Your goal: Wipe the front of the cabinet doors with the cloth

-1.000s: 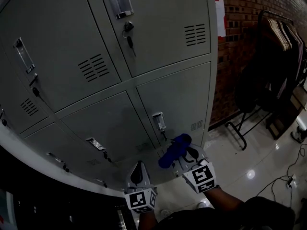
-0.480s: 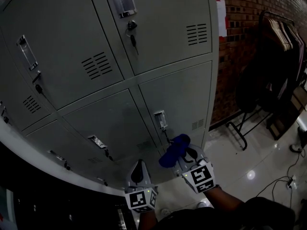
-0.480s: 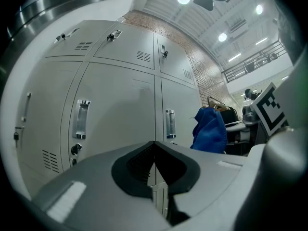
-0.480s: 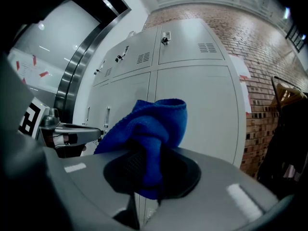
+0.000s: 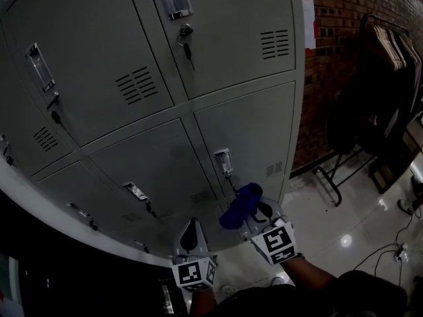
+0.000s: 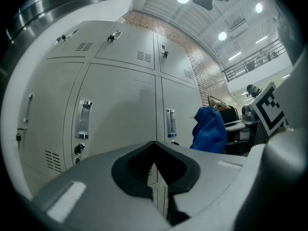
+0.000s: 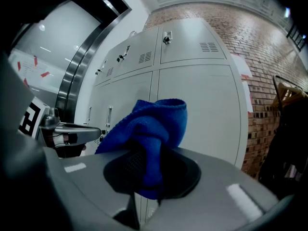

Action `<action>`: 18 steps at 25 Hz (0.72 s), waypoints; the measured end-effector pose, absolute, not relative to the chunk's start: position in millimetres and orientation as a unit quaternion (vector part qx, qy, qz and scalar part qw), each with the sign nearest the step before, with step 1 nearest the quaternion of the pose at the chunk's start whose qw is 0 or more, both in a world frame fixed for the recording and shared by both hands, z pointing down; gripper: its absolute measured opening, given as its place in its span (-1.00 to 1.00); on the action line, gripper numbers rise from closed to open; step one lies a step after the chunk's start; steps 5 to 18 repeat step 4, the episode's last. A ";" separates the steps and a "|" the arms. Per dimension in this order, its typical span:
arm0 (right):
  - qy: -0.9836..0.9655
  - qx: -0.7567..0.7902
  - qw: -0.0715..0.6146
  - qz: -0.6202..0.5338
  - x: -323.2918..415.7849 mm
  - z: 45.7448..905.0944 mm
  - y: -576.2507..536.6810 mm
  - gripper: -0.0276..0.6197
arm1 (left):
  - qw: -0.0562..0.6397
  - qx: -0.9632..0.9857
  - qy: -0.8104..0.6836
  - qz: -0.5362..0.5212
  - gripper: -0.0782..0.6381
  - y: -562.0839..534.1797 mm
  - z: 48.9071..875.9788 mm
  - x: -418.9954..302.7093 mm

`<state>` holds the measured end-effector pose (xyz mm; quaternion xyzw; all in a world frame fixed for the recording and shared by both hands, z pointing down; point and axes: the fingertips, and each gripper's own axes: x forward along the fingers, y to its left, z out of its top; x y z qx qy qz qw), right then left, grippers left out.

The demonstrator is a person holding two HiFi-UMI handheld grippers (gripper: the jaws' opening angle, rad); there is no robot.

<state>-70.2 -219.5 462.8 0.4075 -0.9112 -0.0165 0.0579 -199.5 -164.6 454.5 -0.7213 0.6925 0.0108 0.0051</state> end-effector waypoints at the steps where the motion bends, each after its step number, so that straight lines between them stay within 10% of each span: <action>1: -0.911 0.408 0.058 -0.017 -70.3 462.8 -219.7 -0.71 | 0.005 -0.721 0.692 0.011 -0.73 -164.7 454.5 -199.6; 18: -0.911 0.407 0.059 -0.017 -70.2 463.1 -219.6 -0.71 | 0.006 -0.722 0.692 0.011 -0.74 -164.7 454.7 -199.5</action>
